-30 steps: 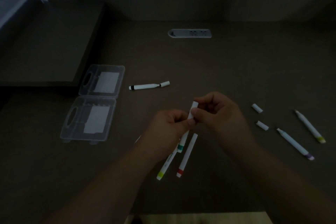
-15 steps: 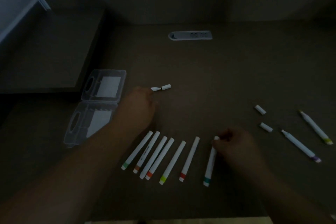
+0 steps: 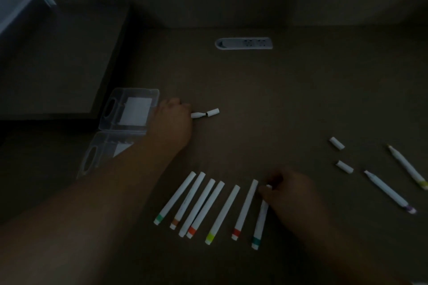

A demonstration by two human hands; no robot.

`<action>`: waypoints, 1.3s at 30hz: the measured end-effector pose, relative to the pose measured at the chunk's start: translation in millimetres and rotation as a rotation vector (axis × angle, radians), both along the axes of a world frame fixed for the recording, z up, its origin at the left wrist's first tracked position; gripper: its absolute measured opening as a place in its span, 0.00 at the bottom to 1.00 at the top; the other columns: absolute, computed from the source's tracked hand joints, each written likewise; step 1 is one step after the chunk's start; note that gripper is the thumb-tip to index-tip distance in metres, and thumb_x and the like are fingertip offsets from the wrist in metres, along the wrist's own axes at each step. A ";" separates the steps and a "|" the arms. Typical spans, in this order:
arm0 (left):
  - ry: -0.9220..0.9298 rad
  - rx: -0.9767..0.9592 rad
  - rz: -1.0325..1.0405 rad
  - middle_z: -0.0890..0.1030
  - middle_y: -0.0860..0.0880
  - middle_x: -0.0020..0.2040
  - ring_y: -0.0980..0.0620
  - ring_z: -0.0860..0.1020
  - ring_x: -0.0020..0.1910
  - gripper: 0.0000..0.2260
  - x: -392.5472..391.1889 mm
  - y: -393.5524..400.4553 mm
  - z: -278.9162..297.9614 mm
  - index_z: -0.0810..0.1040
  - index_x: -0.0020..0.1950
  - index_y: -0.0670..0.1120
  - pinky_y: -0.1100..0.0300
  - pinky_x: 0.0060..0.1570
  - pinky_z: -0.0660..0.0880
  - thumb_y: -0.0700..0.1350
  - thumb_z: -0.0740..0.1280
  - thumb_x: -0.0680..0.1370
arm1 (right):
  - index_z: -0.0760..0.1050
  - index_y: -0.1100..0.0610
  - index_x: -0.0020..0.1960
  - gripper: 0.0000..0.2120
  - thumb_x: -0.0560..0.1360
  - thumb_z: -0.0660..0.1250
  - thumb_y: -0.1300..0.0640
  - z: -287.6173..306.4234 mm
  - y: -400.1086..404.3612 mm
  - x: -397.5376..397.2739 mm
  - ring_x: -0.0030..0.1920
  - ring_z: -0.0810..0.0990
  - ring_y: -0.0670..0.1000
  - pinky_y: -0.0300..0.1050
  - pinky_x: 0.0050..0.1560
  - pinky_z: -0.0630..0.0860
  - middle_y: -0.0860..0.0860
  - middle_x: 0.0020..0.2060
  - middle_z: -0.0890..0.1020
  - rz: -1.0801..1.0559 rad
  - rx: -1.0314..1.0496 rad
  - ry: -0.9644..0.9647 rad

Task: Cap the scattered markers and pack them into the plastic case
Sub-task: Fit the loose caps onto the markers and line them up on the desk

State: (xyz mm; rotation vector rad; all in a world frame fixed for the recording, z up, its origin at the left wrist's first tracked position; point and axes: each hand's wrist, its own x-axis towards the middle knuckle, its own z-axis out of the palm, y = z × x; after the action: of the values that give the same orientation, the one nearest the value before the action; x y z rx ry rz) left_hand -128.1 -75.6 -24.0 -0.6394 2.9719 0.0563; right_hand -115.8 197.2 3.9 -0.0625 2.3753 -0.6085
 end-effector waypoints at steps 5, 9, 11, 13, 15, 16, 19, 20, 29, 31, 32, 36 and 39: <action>0.019 -0.010 -0.011 0.75 0.45 0.61 0.46 0.74 0.60 0.12 1.6 -2.7 -3.6 0.76 0.64 0.48 0.50 0.60 0.71 0.49 0.61 0.82 | 0.72 0.44 0.57 0.08 0.78 0.65 0.50 21.5 -24.6 -26.7 0.44 0.78 0.43 0.44 0.46 0.80 0.44 0.48 0.77 0.059 -0.097 0.211; 0.111 0.031 -0.057 0.75 0.46 0.60 0.47 0.73 0.60 0.11 9.8 -4.3 -9.6 0.77 0.61 0.49 0.52 0.60 0.70 0.48 0.59 0.83 | 0.71 0.46 0.67 0.17 0.79 0.64 0.52 17.2 -79.0 -56.0 0.58 0.75 0.47 0.48 0.60 0.75 0.48 0.63 0.73 0.253 -0.095 0.391; 0.147 0.044 -0.074 0.76 0.47 0.57 0.48 0.73 0.58 0.11 13.5 -5.8 -14.2 0.79 0.59 0.50 0.53 0.59 0.70 0.48 0.58 0.83 | 0.68 0.47 0.70 0.20 0.79 0.64 0.52 9.5 -104.8 -65.1 0.65 0.72 0.49 0.48 0.63 0.71 0.50 0.69 0.69 0.376 -0.080 0.462; 0.177 0.057 -0.079 0.76 0.47 0.56 0.48 0.74 0.57 0.11 15.7 -6.9 -16.7 0.80 0.57 0.49 0.54 0.58 0.70 0.47 0.59 0.82 | 0.69 0.50 0.70 0.20 0.79 0.64 0.55 2.1 -123.2 -71.5 0.67 0.71 0.51 0.47 0.63 0.71 0.51 0.72 0.66 0.476 -0.069 0.516; 0.219 0.059 -0.086 0.77 0.47 0.55 0.48 0.74 0.56 0.10 17.1 -6.9 -16.5 0.81 0.55 0.48 0.54 0.58 0.70 0.47 0.60 0.82 | 0.71 0.52 0.68 0.17 0.80 0.63 0.57 -3.2 -134.7 -77.5 0.64 0.73 0.52 0.47 0.61 0.72 0.53 0.69 0.69 0.558 -0.050 0.552; 0.238 0.066 -0.090 0.77 0.46 0.55 0.47 0.74 0.56 0.10 17.8 -6.2 -15.1 0.81 0.55 0.47 0.53 0.58 0.70 0.46 0.60 0.82 | 0.73 0.53 0.67 0.16 0.80 0.62 0.59 -5.3 -137.8 -80.8 0.63 0.73 0.53 0.46 0.61 0.72 0.54 0.67 0.70 0.589 -0.045 0.559; 0.266 0.067 -0.105 0.77 0.46 0.53 0.47 0.74 0.55 0.11 18.1 -5.6 -14.0 0.81 0.53 0.47 0.52 0.57 0.70 0.45 0.60 0.82 | 0.76 0.55 0.66 0.17 0.79 0.60 0.60 -12.1 -140.2 -89.9 0.62 0.73 0.55 0.47 0.62 0.70 0.55 0.64 0.72 0.666 -0.009 0.582; 0.273 0.067 -0.105 0.77 0.46 0.53 0.47 0.74 0.55 0.11 18.7 -6.7 -14.4 0.82 0.53 0.47 0.52 0.57 0.70 0.45 0.60 0.82 | 0.76 0.55 0.66 0.16 0.79 0.60 0.60 -15.0 -141.0 -92.2 0.62 0.73 0.55 0.47 0.62 0.70 0.55 0.63 0.73 0.680 0.007 0.589; 0.284 0.236 -0.006 0.77 0.49 0.53 0.52 0.75 0.52 0.11 23.8 -5.6 -4.1 0.80 0.60 0.47 0.59 0.54 0.71 0.46 0.61 0.83 | 0.76 0.52 0.63 0.13 0.79 0.64 0.53 -20.5 -114.5 -91.8 0.58 0.75 0.50 0.47 0.59 0.74 0.51 0.62 0.74 0.505 0.060 0.516; 0.400 0.511 0.190 0.76 0.56 0.50 0.58 0.75 0.48 0.09 27.5 1.7 9.4 0.79 0.60 0.49 0.65 0.48 0.70 0.47 0.62 0.83 | 0.77 0.51 0.60 0.11 0.79 0.65 0.52 -13.0 -108.5 -83.2 0.55 0.75 0.48 0.46 0.57 0.75 0.49 0.58 0.75 0.380 -0.032 0.437; 0.468 0.709 0.312 0.76 0.57 0.49 0.60 0.76 0.47 0.08 28.1 7.0 17.1 0.79 0.59 0.51 0.66 0.46 0.71 0.47 0.63 0.82 | 0.77 0.50 0.60 0.11 0.79 0.65 0.51 -7.5 -104.9 -78.1 0.53 0.75 0.46 0.45 0.55 0.75 0.48 0.56 0.75 0.315 -0.089 0.393; 0.606 1.463 0.718 0.82 0.49 0.52 0.51 0.81 0.52 0.04 31.5 25.7 42.7 0.79 0.52 0.50 0.52 0.54 0.80 0.44 0.65 0.81 | 0.76 0.45 0.53 0.05 0.78 0.66 0.48 14.3 -91.9 -55.5 0.46 0.75 0.41 0.37 0.44 0.71 0.42 0.47 0.75 0.120 -0.327 0.265; 0.626 1.709 0.795 0.83 0.45 0.52 0.49 0.81 0.52 0.04 34.3 33.7 51.2 0.78 0.53 0.46 0.52 0.51 0.80 0.43 0.65 0.81 | 0.76 0.43 0.50 0.02 0.77 0.67 0.48 32.3 -83.9 -42.8 0.47 0.77 0.40 0.34 0.40 0.69 0.42 0.46 0.78 0.066 -0.441 0.206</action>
State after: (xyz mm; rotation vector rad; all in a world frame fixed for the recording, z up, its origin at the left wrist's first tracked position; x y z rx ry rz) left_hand -93.8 -42.0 27.2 -1.3323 1.5382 2.6124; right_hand -158.6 113.4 36.1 -0.4131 2.3756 -1.1297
